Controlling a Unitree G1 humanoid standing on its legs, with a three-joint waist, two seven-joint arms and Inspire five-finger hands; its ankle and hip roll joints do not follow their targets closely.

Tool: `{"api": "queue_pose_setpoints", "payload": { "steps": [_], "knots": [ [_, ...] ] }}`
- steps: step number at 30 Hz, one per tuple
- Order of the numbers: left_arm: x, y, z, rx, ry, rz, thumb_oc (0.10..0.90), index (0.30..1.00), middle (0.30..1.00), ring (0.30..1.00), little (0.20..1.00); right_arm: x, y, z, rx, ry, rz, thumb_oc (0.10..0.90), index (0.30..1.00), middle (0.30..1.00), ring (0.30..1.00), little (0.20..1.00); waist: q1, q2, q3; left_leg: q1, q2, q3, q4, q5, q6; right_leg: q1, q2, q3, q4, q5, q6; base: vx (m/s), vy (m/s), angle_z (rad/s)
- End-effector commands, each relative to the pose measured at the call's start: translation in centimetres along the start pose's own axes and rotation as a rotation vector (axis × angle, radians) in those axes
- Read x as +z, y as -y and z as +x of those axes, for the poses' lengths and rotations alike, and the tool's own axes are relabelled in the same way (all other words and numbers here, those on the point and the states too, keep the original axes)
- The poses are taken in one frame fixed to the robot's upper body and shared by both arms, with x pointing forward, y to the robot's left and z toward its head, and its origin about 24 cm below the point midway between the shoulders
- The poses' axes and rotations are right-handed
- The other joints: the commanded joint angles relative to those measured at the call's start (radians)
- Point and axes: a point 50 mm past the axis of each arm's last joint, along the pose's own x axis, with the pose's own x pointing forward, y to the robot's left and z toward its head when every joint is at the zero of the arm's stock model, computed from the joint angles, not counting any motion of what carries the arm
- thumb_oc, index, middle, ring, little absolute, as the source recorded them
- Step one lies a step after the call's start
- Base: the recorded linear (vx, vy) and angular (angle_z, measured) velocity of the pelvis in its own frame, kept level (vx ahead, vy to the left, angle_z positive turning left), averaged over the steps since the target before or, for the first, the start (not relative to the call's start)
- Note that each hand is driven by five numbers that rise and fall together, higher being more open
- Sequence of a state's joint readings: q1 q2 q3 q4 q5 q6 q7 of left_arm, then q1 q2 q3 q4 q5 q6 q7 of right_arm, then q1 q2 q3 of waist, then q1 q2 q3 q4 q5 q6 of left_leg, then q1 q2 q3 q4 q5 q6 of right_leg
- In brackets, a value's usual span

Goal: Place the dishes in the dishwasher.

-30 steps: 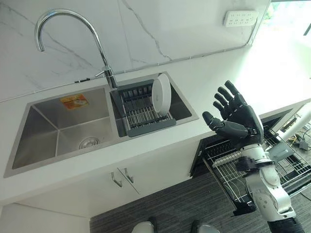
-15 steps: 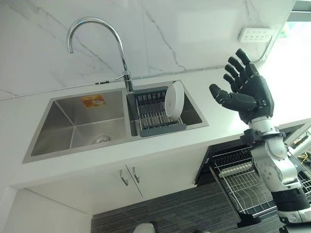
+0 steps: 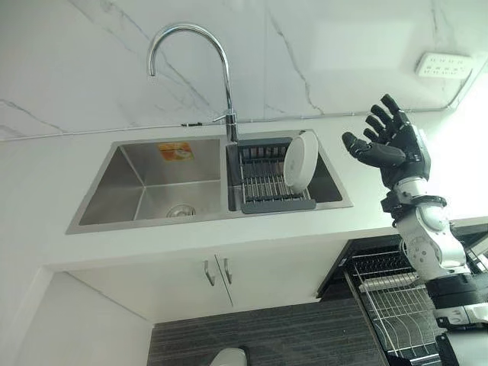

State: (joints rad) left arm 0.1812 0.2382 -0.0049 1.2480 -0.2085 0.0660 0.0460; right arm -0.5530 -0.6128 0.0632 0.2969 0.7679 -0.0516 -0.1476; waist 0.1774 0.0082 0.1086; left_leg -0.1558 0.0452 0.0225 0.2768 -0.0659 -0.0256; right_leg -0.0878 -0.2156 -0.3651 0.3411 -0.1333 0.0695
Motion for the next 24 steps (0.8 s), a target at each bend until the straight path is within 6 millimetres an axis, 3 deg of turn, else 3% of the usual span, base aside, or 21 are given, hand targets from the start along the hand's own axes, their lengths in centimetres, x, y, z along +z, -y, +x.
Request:
{"api": "queue_pose_setpoints", "payload": {
  "steps": [1,8,24],
  "knots": [
    [1.1,-3.2,0.0,0.069,0.014,0.103,0.800,0.900,0.900,0.900,0.900,8.5,-0.3,2.5,0.024,0.294,0.044,0.800,0.900,0.900,0.900,0.900,0.035,-0.013,-0.008,0.036,0.000,-0.056,0.023,-0.150,-0.046,0.090,0.003,0.007,-0.041,-0.104,0.061,0.05,-0.023,0.08],
    [1.2,-3.8,-0.1,0.071,0.001,0.112,0.800,0.900,0.900,0.900,0.900,9.0,-0.3,4.2,0.007,0.263,0.055,0.800,0.900,0.900,0.900,0.900,0.061,-0.014,-0.013,0.027,-0.007,-0.073,0.023,-0.141,-0.051,0.099,0.002,-0.011,-0.041,-0.108,0.058,0.03,0.006,0.13],
    [1.2,-4.2,-0.1,0.068,-0.025,0.144,0.800,0.900,0.900,0.900,0.900,7.2,0.1,5.3,-0.062,0.174,0.117,0.800,0.900,0.900,0.900,0.900,0.094,-0.005,-0.013,0.013,-0.023,-0.100,0.023,-0.128,-0.053,0.111,-0.011,-0.036,-0.041,-0.110,0.060,0.02,0.011,0.06]
  ]
}}
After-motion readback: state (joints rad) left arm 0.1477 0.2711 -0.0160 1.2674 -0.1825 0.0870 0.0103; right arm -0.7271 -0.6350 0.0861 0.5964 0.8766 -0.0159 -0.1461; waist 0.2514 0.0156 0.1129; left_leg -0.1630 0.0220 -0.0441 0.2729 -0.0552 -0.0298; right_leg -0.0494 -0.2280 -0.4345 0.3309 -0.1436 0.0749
